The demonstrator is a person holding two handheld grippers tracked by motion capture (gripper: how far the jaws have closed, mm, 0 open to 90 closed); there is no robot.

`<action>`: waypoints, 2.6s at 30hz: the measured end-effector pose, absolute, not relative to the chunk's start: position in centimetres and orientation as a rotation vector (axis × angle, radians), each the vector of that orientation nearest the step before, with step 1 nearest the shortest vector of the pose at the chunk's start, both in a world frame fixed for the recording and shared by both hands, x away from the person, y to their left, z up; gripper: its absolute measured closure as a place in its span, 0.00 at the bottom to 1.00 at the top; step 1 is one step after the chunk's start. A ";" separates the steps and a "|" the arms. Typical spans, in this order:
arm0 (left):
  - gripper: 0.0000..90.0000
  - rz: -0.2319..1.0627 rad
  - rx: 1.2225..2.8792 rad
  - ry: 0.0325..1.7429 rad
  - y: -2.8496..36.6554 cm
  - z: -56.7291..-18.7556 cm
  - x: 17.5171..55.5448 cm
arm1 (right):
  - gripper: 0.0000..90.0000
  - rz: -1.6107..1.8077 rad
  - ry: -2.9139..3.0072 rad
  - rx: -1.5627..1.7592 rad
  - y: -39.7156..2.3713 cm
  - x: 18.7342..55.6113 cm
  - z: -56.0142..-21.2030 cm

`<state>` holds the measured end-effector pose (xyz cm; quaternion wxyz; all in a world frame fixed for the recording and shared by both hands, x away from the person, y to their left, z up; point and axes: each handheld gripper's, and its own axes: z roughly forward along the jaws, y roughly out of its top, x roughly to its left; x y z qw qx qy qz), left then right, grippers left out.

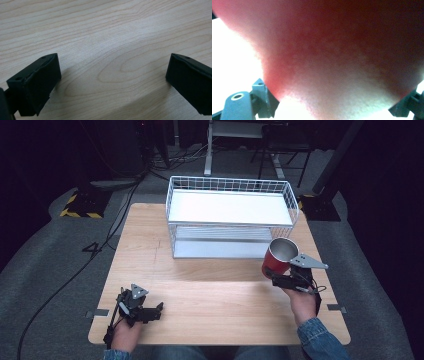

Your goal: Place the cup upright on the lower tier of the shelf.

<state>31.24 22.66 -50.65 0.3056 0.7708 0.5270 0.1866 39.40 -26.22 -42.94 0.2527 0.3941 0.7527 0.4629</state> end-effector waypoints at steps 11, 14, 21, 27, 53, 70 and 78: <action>0.00 0.492 2.049 1.383 22.8 -50.6 31.4 | 0.19 1.250 2.103 1.051 -23.4 41.6 -42.8; 0.00 0.491 2.050 1.381 22.8 -50.6 31.5 | 0.19 1.248 2.116 1.054 -22.4 42.1 -43.1; 0.00 0.487 2.048 1.380 22.8 -50.6 31.5 | 0.19 1.228 2.152 1.034 -20.2 43.2 -43.8; 0.00 0.481 2.044 1.376 22.9 -50.6 31.6 | 0.19 1.219 2.170 1.019 -18.0 44.6 -44.6; 0.00 0.496 2.053 1.380 22.8 -50.6 31.5 | 0.19 1.276 2.098 1.060 -14.0 50.1 -47.0; 0.00 0.502 2.045 1.398 22.8 -50.6 31.3 | 0.19 1.262 2.050 1.083 -12.2 53.3 -47.8; 0.00 0.507 2.046 1.398 22.8 -50.6 31.3 | 0.18 1.236 2.038 1.122 -11.6 54.2 -48.2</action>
